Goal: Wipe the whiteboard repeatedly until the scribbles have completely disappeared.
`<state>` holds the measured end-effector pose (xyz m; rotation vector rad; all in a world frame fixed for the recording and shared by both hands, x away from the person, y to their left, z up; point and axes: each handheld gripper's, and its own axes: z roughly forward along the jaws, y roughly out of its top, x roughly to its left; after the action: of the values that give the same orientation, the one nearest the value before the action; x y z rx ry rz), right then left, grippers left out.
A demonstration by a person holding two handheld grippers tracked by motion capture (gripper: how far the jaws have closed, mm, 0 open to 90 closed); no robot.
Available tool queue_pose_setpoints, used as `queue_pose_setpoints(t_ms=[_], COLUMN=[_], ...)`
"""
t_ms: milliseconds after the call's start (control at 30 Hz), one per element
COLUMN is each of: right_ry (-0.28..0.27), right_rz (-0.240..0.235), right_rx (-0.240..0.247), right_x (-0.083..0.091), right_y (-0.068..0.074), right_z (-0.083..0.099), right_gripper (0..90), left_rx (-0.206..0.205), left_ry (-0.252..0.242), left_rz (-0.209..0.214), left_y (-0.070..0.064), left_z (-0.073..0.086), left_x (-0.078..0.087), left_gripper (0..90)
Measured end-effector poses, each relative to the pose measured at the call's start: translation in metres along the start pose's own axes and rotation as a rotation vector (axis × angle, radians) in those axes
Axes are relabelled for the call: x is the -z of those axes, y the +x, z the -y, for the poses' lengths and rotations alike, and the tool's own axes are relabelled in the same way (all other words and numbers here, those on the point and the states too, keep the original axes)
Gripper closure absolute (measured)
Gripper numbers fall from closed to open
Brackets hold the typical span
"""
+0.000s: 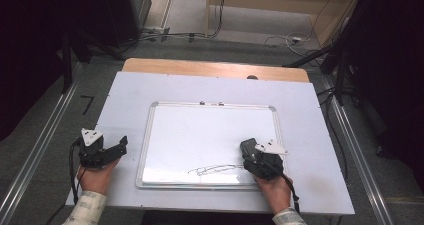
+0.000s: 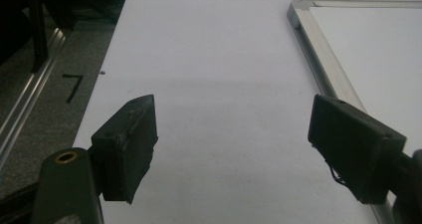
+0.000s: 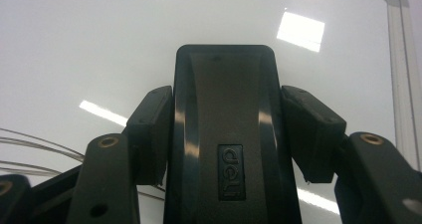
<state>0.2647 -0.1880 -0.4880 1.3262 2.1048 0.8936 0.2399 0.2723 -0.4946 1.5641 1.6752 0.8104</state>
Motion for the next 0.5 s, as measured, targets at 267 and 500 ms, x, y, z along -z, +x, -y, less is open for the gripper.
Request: queue_pose_setpoints(t_ms=[267, 500], right_ry=[-0.001, -0.01], right_rz=[-0.011, -0.013], right_rx=[-0.024, -0.035], right_x=[-0.0023, -0.0029], right_y=[-0.0016, -0.0021], right_z=[0.0022, 0.0043], right_gripper=[39.3, 39.4], left_rx=[0.001, -0.001], left_ry=[-0.001, 0.0], left_rz=[0.002, 0.003], left_y=[-0.0002, -0.0006], left_z=[0.0, -0.0001], left_x=[0.0001, -0.0001], left_gripper=[20.0, 20.0])
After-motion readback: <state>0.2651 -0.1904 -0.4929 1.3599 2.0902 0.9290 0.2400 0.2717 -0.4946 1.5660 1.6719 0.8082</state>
